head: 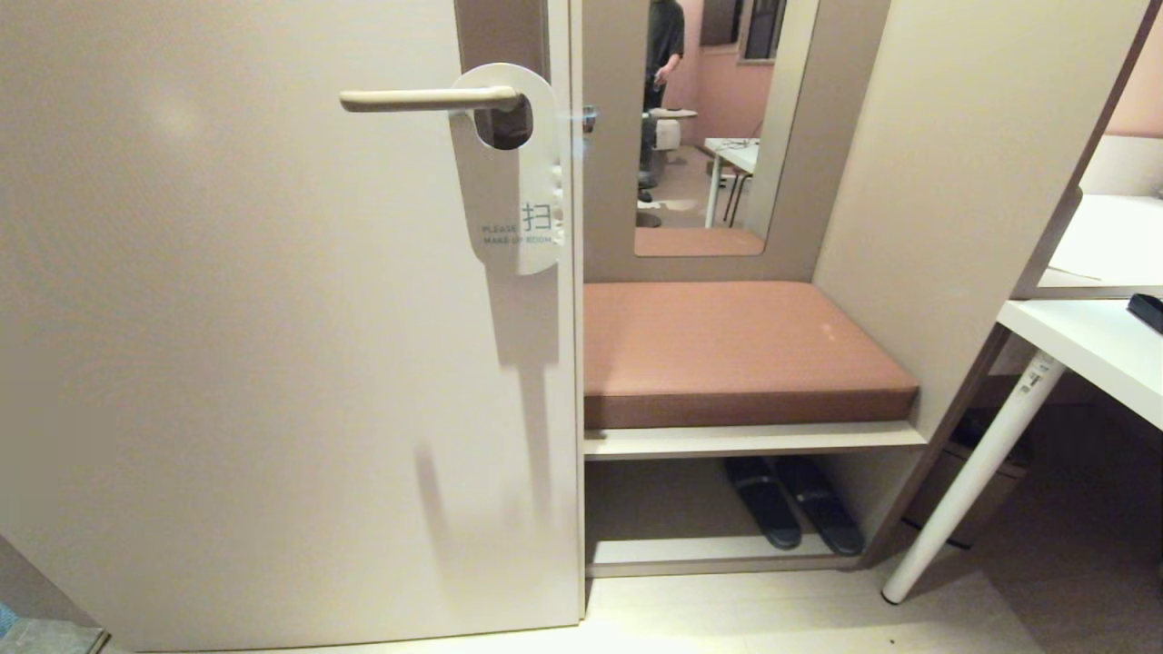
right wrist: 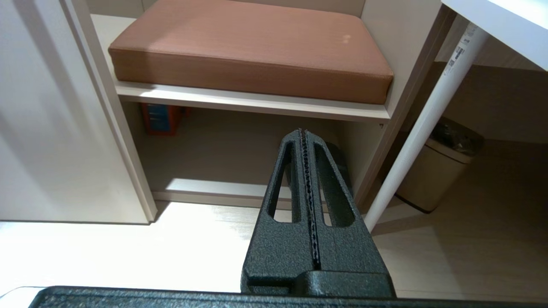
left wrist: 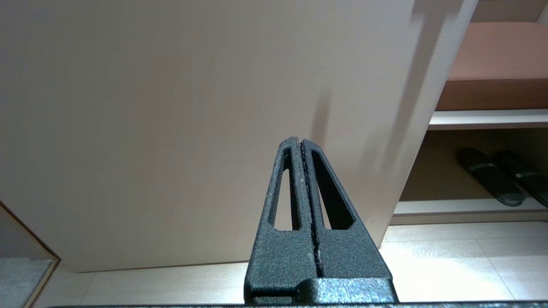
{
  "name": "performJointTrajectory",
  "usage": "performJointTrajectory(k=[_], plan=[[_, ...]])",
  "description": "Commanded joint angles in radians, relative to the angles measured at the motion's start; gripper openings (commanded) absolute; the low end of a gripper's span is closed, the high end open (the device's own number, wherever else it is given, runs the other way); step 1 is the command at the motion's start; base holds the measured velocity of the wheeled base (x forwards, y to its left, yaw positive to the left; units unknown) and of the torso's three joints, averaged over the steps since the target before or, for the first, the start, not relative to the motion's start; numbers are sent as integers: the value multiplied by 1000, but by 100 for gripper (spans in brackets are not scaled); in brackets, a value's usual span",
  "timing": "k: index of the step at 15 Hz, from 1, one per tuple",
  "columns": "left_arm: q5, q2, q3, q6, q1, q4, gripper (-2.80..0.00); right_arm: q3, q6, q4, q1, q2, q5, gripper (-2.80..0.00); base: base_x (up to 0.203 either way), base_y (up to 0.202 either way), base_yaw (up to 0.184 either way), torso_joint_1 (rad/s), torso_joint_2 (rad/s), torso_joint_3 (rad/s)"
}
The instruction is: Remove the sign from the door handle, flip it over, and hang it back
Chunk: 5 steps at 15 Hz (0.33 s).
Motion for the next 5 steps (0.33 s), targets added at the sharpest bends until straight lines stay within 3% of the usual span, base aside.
performJointTrajectory(k=[1, 5], plan=[[1, 0, 0, 0, 1, 0, -280, 1, 0, 0, 0, 1, 2, -280, 0, 0, 0, 0, 0, 0], [1, 0, 0, 0, 1, 0, -280, 1, 0, 0, 0, 1, 2, -280, 0, 0, 0, 0, 0, 0]])
